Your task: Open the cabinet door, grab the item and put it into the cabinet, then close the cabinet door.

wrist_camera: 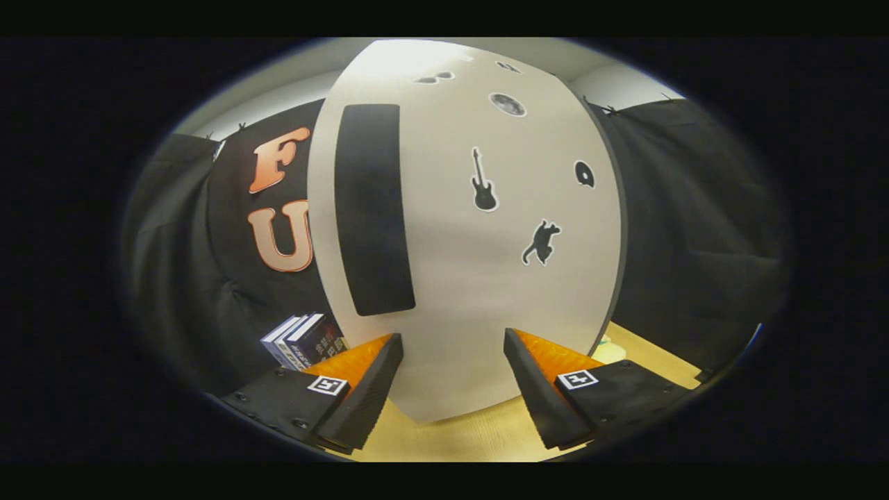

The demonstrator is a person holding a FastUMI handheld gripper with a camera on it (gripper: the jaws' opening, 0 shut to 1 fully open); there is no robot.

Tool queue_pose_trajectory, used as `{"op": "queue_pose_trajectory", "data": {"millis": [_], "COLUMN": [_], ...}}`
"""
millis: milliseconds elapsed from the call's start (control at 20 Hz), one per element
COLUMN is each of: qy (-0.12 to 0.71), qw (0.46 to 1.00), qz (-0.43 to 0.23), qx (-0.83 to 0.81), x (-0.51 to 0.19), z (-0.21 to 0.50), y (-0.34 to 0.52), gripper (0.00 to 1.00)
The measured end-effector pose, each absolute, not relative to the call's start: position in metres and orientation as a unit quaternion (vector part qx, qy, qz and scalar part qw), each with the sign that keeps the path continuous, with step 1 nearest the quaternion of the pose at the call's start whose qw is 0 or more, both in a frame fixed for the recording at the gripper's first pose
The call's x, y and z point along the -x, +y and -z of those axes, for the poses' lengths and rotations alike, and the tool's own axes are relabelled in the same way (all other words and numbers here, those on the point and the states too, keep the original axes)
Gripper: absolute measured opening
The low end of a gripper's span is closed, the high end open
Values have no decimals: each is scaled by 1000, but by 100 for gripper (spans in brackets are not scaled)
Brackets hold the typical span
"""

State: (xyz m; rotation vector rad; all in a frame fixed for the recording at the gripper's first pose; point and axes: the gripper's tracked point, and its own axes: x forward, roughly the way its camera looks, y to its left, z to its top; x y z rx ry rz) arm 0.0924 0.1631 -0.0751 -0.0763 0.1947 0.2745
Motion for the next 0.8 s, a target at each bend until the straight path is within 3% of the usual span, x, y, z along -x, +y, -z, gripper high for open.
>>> {"op": "queue_pose_trajectory", "data": {"millis": [450, 800], "qy": [110, 114], "qw": [982, 982], "qz": [-152, -148], "qx": [11, -2], "x": [-129, -103], "z": [81, 58], "y": [185, 171], "gripper": [95, 95]}}
